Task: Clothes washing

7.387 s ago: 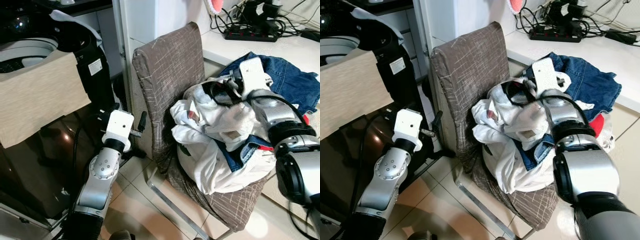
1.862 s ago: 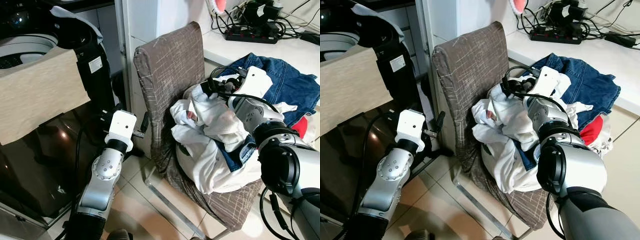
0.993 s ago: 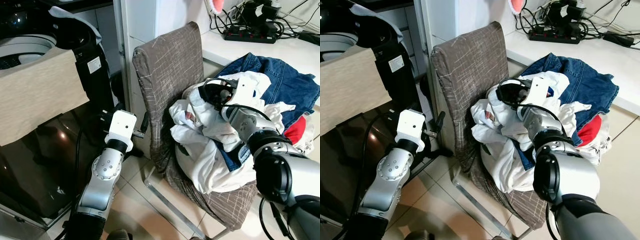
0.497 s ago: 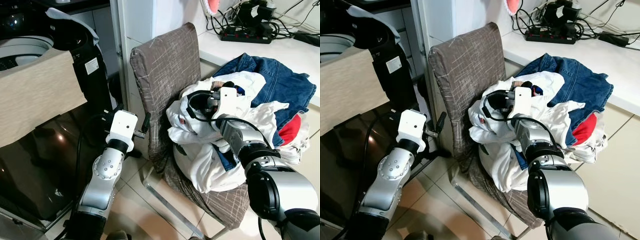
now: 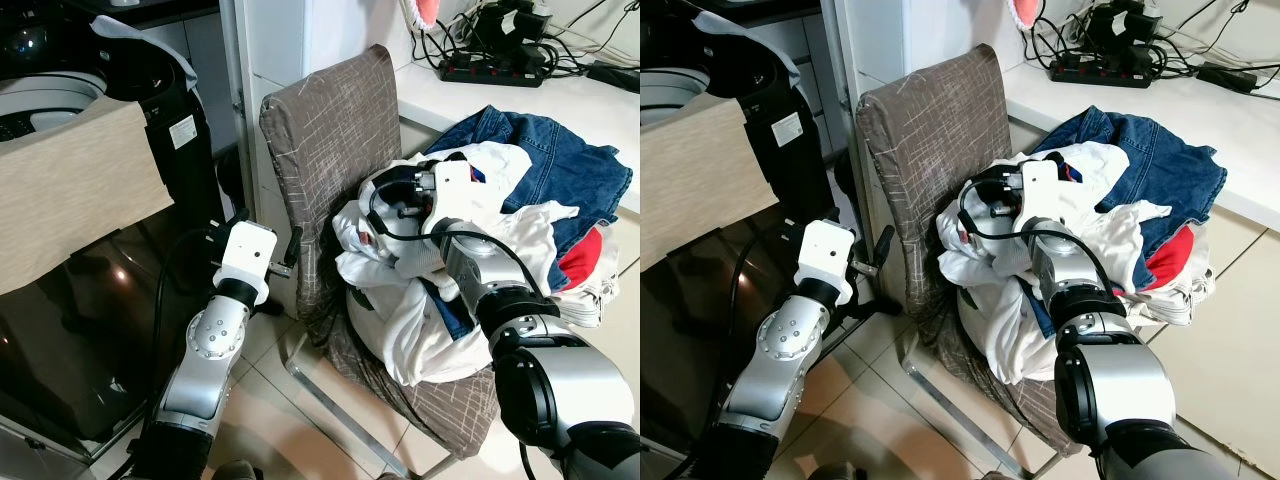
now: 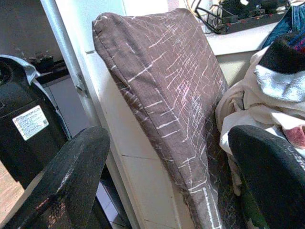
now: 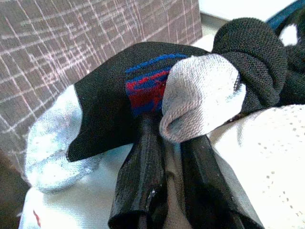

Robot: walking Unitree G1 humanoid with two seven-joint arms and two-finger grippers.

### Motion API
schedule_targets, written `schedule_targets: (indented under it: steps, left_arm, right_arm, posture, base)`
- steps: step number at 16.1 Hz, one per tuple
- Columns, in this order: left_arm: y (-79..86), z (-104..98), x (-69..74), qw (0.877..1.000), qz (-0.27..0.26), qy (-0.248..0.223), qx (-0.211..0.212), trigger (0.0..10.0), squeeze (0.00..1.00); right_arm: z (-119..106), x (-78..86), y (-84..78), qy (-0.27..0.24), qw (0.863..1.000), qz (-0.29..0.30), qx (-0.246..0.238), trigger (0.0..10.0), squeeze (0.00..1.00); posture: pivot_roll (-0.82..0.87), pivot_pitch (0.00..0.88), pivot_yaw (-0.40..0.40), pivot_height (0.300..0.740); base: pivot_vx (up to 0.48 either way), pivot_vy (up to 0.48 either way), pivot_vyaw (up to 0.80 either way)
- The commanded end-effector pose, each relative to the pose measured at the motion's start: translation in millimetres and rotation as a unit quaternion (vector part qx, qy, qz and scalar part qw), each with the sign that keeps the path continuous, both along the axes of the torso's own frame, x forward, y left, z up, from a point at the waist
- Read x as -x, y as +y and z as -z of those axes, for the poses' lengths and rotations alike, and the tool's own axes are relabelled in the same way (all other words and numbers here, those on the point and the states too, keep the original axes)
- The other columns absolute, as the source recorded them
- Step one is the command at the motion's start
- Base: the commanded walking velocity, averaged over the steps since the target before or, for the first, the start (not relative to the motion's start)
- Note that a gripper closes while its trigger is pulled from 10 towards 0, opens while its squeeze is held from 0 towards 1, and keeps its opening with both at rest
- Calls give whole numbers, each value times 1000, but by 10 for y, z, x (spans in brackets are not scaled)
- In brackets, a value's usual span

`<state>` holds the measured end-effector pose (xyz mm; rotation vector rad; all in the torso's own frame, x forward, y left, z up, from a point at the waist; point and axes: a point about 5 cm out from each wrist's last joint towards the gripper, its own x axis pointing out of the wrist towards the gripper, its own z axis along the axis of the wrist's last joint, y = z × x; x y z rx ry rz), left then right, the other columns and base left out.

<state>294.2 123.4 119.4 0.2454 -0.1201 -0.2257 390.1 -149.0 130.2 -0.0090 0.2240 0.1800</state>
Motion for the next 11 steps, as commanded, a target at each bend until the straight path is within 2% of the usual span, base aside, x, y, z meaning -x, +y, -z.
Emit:
schedule_targets:
  steps: [1,2,4,6,9,11]
  left_arm:
    - [-23,-12,-19,1000,4,0,0,10000,0]
    - [-27,-12,-19,1000,5,-1,0,10000,0]
    - [-26,-14,-23,1000,6,-1,-1,10000,0]
    - [-22,-13,-23,1000,6,-2,-2,10000,0]
    - [-21,-14,-24,1000,7,-2,-2,10000,0]
    - [-25,-16,-29,1000,8,-2,-2,10000,0]
  right_arm:
    - [-151,-49,-16,-33,999,-2,10,0,0]
    - [-327,-84,7,-90,995,-6,32,0,0]
    - [-539,-99,50,-161,985,-13,64,0,0]
    - [-825,-90,103,-247,963,-27,99,0,0]
    - [-1023,-69,131,-301,946,-37,110,0,0]
    - [-1032,-75,103,-302,946,-28,110,0,0]
  posture:
    - [59,6,-45,732]
    - [57,0,-44,732]
    - [58,0,-43,732]
    - [58,0,-42,732]
    - [57,0,-39,732]
    - [57,0,-39,732]
  base:
    - [0,0,0]
    - [0,0,0]
    - [0,0,0]
    - [0,0,0]
    - [0,0,0]
    - [0,0,0]
